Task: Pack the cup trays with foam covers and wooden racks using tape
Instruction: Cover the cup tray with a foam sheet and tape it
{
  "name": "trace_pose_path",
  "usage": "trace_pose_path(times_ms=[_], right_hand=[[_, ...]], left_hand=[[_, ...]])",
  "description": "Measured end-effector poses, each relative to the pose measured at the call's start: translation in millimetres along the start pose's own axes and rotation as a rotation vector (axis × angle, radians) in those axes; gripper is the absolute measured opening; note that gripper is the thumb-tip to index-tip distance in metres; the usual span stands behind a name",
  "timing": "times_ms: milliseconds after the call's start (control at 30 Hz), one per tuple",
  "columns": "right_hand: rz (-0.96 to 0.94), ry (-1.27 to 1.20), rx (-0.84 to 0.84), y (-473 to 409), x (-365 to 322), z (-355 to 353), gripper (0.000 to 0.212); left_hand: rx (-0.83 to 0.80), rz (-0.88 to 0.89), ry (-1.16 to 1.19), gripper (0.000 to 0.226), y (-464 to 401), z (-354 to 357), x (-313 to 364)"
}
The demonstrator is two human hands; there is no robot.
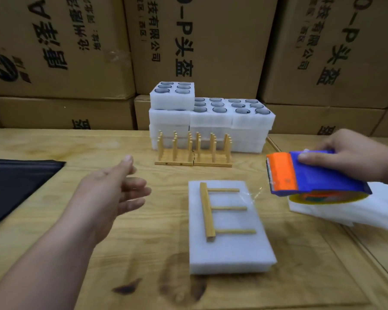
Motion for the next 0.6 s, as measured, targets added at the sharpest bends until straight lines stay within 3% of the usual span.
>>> trace_pose_path(times_ms=[100,200,433,600], right_hand=[[-0.035,-0.122,0.069,-3,-9,-19,0.11],[-0.077,-0.18,0.106,-1,-28,-40,0.089],[-0.141,-0.259,0.131,4,-56,-62,0.069],[-0.125,-0.282,0.111,6,-57,-58,0.066]], left_hand=[[-0.144,-0.022,-0.008,0.046,18,38,-17],[-0.217,-0.051,0.031,0.062,26,64,-28],[-0.424,-0.413,0.311,0.105,43,105,-51],[-0.431,-0.314,0.242,0.101,38,105,-39]])
Point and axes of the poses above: each hand's wrist, its own y-axis away from the middle knuckle, its own z-axis out of the palm, x = y × z, the point moved 8 cm from there along -y, towards the middle knuckle, and after that the axes turned 11 degrees about y, right-handed, at the moved point
